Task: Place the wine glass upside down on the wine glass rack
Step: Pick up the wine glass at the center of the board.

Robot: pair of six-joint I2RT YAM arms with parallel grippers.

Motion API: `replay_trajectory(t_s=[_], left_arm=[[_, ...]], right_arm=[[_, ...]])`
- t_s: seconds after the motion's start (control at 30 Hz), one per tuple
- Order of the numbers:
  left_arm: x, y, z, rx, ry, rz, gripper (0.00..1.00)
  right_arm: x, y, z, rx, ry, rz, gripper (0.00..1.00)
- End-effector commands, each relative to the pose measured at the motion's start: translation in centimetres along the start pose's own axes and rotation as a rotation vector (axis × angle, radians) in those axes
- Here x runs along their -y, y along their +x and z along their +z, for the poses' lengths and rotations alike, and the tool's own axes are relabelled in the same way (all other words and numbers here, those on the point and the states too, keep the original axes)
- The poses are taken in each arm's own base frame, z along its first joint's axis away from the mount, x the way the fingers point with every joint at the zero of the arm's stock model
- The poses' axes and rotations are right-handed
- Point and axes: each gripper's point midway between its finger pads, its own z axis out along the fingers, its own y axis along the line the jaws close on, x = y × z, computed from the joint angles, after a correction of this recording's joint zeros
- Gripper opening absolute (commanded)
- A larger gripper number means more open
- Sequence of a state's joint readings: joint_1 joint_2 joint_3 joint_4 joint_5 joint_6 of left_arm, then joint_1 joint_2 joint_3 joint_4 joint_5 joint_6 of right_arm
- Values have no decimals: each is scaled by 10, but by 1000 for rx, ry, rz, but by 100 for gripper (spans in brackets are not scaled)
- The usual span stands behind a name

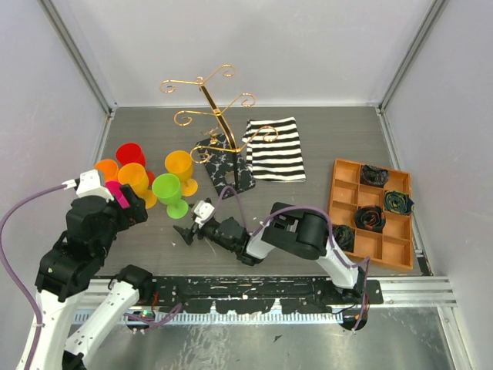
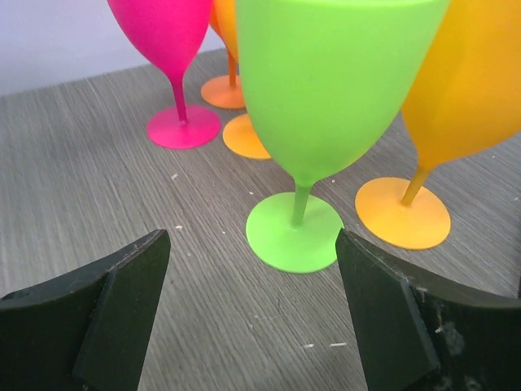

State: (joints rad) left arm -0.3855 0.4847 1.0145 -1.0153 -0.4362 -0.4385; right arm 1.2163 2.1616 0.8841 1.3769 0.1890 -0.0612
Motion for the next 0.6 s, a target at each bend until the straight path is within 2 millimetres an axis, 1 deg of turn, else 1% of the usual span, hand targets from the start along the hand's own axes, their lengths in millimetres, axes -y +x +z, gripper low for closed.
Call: replay_trajectory(t_s=[0.0,0.07,0.3,0.57], left_arm=[[3,0,3,5,10,9,98],[3,0,4,3,9,10,98],[3,0,4,5,13,10,98],[5,1,4,1,22,13,98]], right_arm=[[-3,-11,17,53,-12,-107,88],[0,-7,23,44,-2,-127,87],[9,1,44,53,18,-111,85],[29,10,63,69,52,-48,81]])
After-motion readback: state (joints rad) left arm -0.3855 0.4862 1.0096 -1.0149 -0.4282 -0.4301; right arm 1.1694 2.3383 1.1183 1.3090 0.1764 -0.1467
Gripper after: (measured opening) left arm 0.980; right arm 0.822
